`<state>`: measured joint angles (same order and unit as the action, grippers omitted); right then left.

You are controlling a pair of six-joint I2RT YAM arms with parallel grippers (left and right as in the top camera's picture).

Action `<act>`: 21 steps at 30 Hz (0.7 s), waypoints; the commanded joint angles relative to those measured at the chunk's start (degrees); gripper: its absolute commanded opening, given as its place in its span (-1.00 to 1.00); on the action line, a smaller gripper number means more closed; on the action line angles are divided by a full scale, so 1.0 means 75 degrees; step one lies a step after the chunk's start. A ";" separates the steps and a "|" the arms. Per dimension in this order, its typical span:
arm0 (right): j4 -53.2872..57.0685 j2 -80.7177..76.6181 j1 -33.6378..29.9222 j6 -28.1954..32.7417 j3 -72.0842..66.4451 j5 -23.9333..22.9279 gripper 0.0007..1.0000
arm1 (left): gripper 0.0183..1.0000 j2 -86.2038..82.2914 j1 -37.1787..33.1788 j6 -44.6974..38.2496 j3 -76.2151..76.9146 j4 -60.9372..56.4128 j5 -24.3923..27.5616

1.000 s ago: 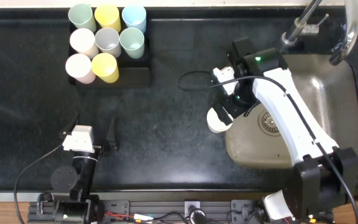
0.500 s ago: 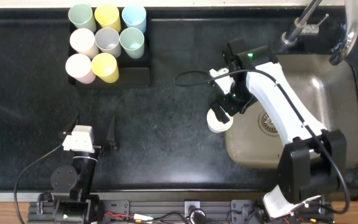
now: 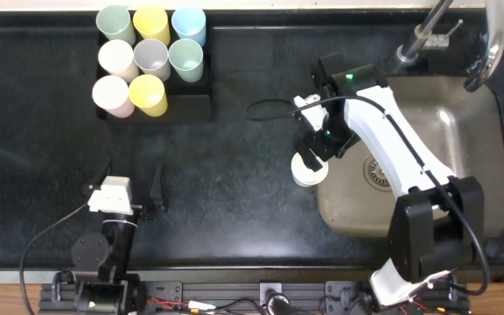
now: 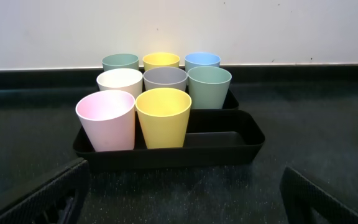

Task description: Store Cups

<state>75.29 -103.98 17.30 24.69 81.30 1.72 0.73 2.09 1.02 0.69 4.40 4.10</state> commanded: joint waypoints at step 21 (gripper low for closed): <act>0.1259 -0.0224 0.1816 -0.1396 0.4794 0.0023 -0.91 | 1.00 -0.0076 -0.0070 -0.0166 -0.0029 0.0003 0.0038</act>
<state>84.09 -104.71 29.95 18.06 109.69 1.52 0.73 2.09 1.02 0.69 4.38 4.10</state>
